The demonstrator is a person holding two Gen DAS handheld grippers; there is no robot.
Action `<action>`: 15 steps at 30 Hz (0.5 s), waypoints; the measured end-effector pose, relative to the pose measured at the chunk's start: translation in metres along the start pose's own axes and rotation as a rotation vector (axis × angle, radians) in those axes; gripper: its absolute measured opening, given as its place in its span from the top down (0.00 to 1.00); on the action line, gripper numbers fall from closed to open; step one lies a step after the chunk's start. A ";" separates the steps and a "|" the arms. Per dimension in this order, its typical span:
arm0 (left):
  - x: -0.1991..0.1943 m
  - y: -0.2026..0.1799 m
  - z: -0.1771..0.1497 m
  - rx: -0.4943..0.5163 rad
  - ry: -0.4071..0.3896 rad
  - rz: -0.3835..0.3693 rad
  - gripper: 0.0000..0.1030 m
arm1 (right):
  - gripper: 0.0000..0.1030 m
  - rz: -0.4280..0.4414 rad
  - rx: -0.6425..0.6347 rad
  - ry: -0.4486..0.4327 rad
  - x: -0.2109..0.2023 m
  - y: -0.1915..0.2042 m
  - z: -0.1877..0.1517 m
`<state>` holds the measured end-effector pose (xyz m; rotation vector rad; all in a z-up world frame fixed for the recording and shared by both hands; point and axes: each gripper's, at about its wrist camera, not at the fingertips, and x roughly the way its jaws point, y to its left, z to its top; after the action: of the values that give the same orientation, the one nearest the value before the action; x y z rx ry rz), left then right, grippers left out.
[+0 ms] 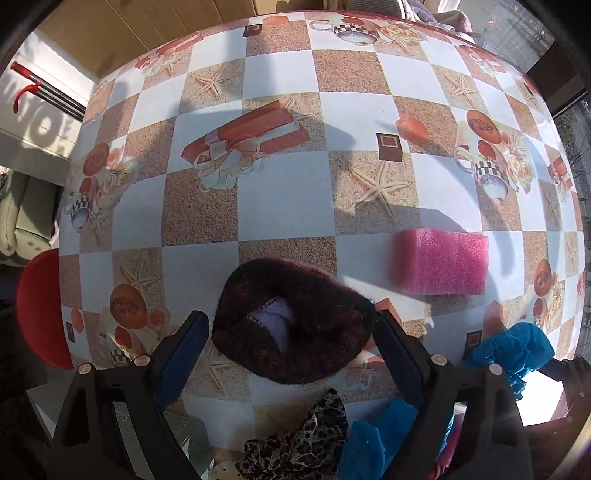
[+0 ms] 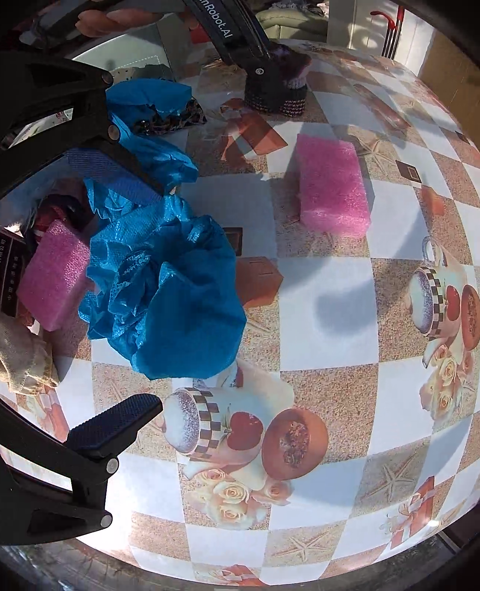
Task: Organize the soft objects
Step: 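Grasp the dark knit hat with the left tool while the right tool grasps the blue bag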
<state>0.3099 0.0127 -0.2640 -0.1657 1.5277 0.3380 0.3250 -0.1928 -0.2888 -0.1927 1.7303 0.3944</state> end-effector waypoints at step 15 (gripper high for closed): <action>-0.007 0.003 -0.010 0.048 -0.045 0.003 0.61 | 0.27 -0.146 -0.093 0.012 0.001 -0.002 -0.006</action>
<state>0.2993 0.0113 -0.2572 -0.1172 1.4906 0.3049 0.3199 -0.1964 -0.2888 -0.3872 1.6992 0.3672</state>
